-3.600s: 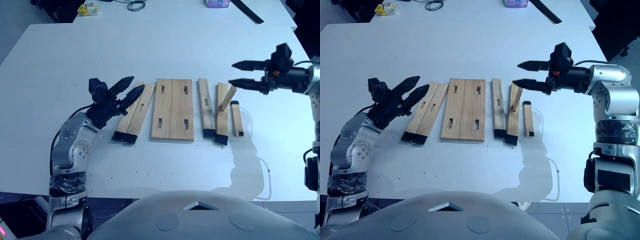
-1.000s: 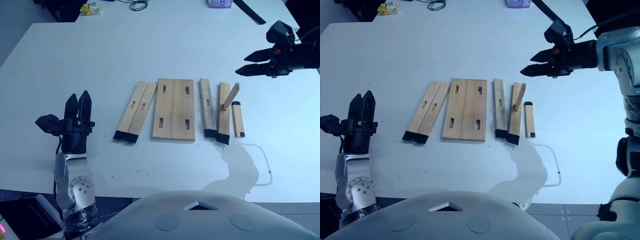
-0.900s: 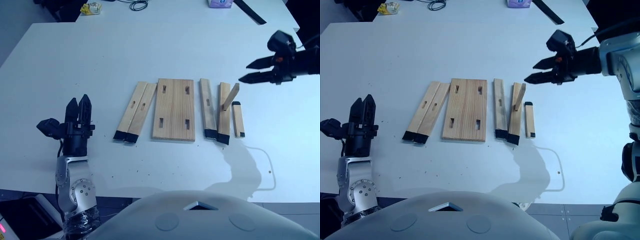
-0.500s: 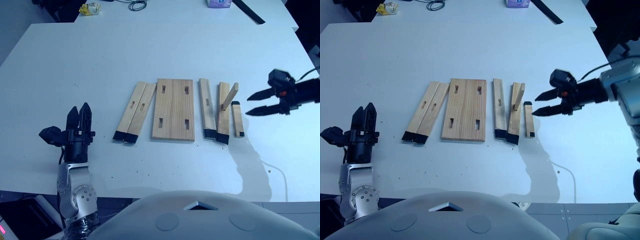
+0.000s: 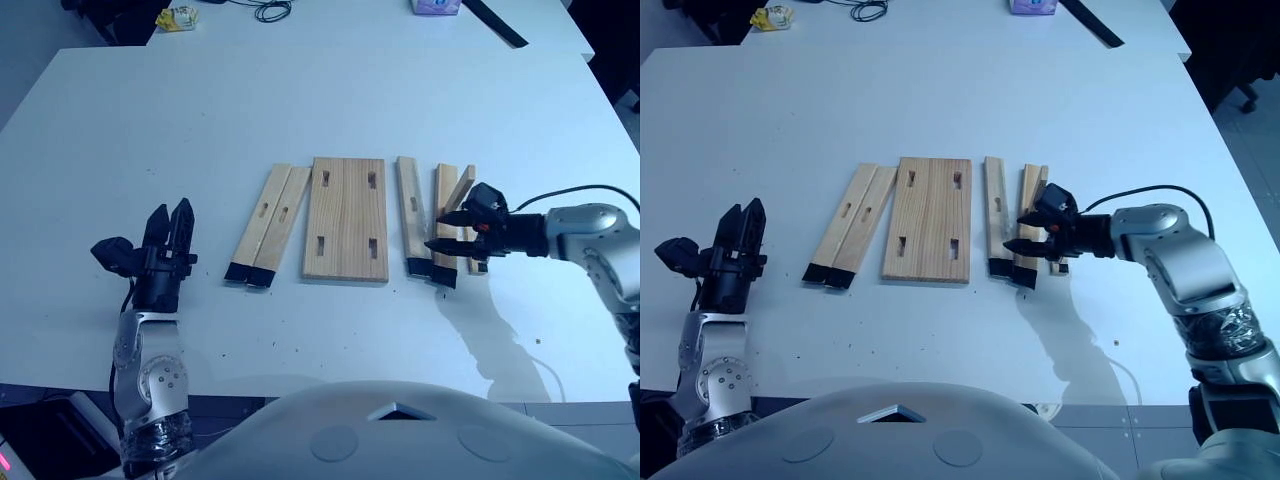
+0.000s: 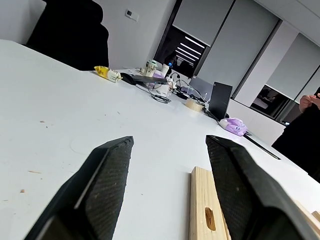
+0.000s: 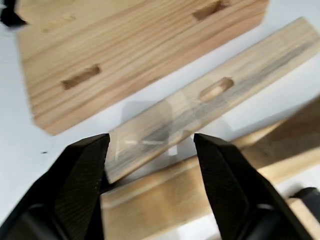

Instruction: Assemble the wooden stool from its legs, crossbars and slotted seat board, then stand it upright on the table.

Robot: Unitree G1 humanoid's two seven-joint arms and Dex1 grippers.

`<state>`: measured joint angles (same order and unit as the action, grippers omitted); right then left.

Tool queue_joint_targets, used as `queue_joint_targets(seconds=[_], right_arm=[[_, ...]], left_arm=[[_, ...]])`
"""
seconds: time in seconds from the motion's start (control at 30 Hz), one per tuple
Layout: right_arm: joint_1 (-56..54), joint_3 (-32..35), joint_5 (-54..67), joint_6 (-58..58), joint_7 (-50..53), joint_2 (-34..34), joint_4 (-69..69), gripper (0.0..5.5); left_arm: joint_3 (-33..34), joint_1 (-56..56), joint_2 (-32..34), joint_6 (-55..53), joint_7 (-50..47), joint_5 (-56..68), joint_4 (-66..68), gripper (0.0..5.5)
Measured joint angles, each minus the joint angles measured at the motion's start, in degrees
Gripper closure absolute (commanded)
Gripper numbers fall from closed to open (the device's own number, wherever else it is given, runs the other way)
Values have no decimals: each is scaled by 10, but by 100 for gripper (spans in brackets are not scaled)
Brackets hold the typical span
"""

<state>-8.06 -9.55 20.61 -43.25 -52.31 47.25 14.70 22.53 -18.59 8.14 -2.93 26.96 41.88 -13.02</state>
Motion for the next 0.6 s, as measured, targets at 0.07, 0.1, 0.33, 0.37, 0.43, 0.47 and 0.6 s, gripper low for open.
queue_joint_targets(seconds=[0.07,0.1,0.33,0.37,0.43,0.47,0.6], right_arm=[[15,-2,-14,11,9,-1,-6,239],[21,-1,-16,17,11,-1,-9,239],[27,10,-29,37,-12,39,-29,239],[20,9,-32,41,-13,40,-38,239],[1,8,-45,46,-9,34,-60,239],[-10,9,-46,46,-7,28,-63,239],[-20,20,-23,24,-9,18,-33,239]], left_arm=[[-1,8,8,-5,2,0,1,281],[-1,12,10,-8,2,0,2,281],[1,8,20,-18,4,0,-2,281],[1,7,19,-18,3,0,-3,281],[-1,7,18,-18,2,0,-5,281],[-3,7,16,-18,1,-2,-6,281],[-6,11,16,-22,-2,-2,-7,281]])
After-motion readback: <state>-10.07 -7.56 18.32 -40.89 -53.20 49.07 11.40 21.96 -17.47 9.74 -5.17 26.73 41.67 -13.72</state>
